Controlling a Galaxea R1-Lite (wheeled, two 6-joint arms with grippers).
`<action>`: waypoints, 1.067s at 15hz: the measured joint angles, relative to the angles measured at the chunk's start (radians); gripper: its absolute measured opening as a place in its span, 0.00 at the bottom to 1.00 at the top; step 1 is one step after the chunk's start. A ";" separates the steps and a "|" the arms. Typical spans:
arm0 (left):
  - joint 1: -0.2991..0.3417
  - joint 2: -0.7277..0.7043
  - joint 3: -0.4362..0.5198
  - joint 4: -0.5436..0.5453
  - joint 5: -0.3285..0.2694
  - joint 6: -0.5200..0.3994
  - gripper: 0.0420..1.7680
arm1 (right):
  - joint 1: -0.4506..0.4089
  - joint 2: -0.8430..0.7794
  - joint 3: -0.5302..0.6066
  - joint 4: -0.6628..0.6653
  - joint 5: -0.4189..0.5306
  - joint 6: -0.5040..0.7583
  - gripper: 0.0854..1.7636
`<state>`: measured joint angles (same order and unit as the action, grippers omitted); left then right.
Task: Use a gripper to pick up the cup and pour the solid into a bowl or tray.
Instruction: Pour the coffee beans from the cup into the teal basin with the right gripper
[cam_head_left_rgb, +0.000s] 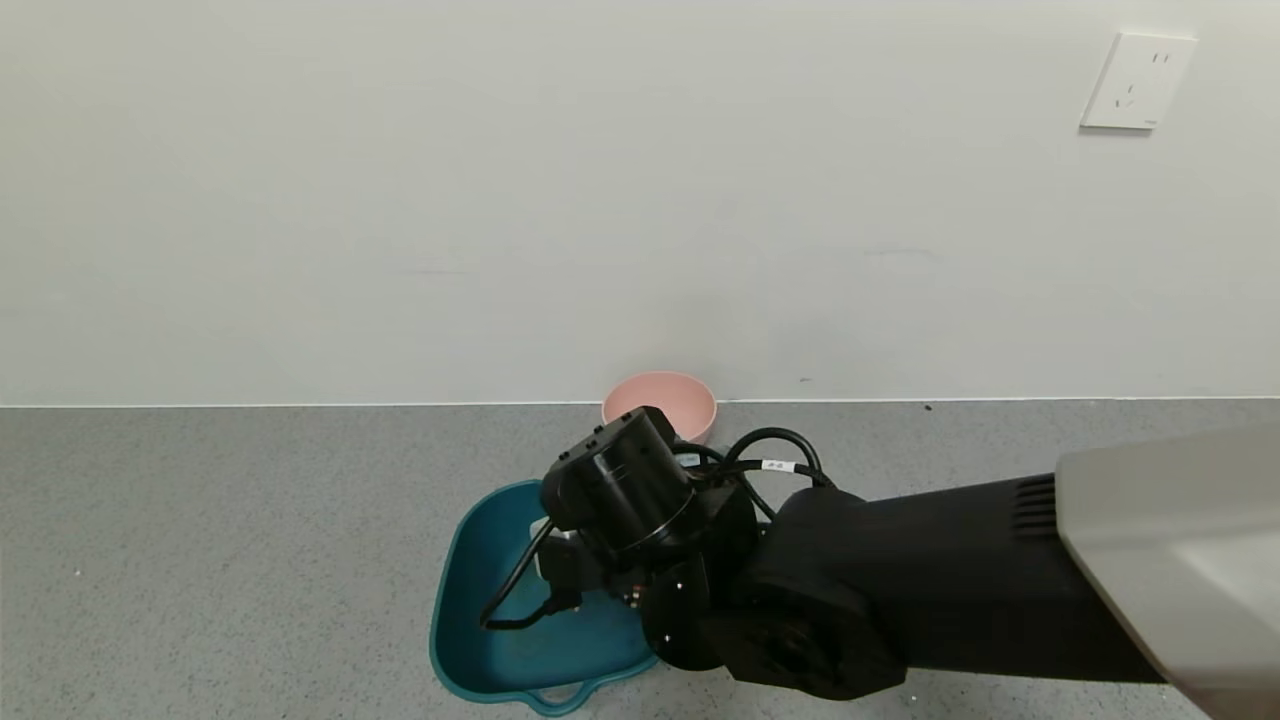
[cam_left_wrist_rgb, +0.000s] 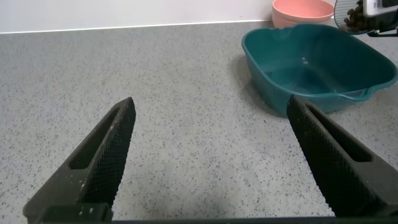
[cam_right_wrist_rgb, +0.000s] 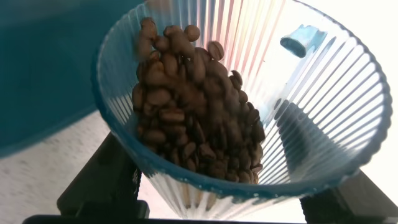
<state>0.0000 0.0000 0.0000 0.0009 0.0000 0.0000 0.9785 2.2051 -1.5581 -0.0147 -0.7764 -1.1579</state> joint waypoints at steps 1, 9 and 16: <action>0.000 0.000 0.000 0.000 0.000 0.000 0.99 | 0.004 0.004 -0.003 -0.004 -0.024 -0.032 0.77; 0.000 0.000 0.000 0.000 0.000 0.000 0.99 | 0.040 0.027 -0.013 -0.011 -0.103 -0.139 0.77; 0.000 0.000 0.000 0.000 0.000 0.000 0.99 | 0.047 0.035 -0.013 -0.016 -0.144 -0.200 0.77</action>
<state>0.0000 0.0000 0.0000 0.0013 0.0000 0.0000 1.0255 2.2398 -1.5711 -0.0306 -0.9202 -1.3574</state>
